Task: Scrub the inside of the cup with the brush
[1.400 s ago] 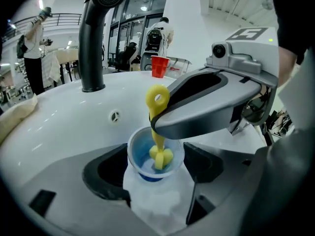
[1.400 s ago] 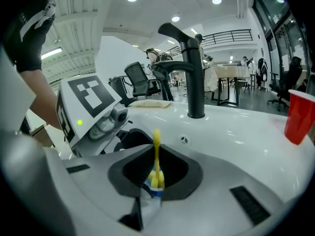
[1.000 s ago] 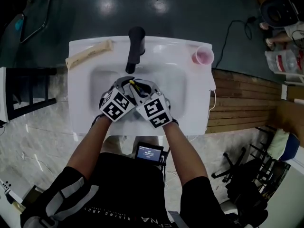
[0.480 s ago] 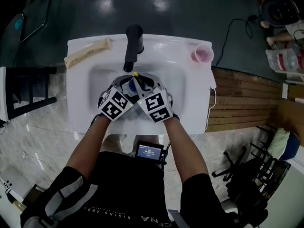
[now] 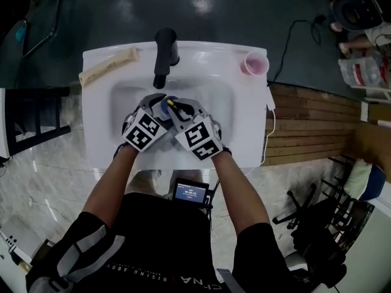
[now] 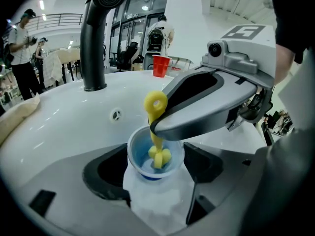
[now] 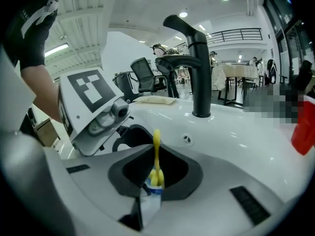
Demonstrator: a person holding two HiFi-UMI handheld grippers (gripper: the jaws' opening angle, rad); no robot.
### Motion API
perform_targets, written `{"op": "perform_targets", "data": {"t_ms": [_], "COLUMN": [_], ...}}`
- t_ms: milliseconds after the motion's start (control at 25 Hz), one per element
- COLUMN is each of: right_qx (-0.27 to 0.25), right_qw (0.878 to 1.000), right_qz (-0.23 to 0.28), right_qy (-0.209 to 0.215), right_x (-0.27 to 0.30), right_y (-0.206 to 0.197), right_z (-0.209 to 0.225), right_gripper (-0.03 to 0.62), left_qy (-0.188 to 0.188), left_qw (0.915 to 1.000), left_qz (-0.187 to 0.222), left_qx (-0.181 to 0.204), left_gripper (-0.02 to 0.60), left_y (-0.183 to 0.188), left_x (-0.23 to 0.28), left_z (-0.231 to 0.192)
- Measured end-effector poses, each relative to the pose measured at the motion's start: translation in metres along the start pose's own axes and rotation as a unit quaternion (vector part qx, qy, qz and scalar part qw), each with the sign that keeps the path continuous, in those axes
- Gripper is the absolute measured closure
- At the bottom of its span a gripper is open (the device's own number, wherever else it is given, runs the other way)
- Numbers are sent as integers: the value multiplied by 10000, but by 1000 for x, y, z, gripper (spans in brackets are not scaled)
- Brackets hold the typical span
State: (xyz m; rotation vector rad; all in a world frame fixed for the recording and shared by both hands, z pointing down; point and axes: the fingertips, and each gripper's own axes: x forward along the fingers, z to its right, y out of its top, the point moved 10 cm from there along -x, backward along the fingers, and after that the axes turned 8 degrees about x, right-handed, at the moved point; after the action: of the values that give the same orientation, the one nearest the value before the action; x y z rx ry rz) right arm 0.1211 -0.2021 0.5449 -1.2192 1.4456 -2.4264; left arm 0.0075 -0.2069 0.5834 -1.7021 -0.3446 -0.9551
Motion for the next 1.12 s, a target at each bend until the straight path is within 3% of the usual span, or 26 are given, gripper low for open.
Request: {"op": "perform_targets", "data": {"t_ms": [320, 680, 1120], "right_qx": [115, 546, 226], "right_qw": [9997, 9963, 9985], "right_qz": [196, 568, 367], "right_qy": [27, -357, -338], "right_x": [10, 5, -18], "right_y": [8, 19, 7], "right_z": [-8, 9, 3], "right_gripper": [556, 556, 556], "left_qy": [21, 32, 1], "left_qw": [10000, 9999, 9999], "left_qz": [-36, -114, -87], "left_qx": [30, 50, 57], "left_gripper": [232, 232, 232], "left_y": [-2, -2, -5], "left_x": [2, 0, 1], "left_z": [2, 4, 3]}}
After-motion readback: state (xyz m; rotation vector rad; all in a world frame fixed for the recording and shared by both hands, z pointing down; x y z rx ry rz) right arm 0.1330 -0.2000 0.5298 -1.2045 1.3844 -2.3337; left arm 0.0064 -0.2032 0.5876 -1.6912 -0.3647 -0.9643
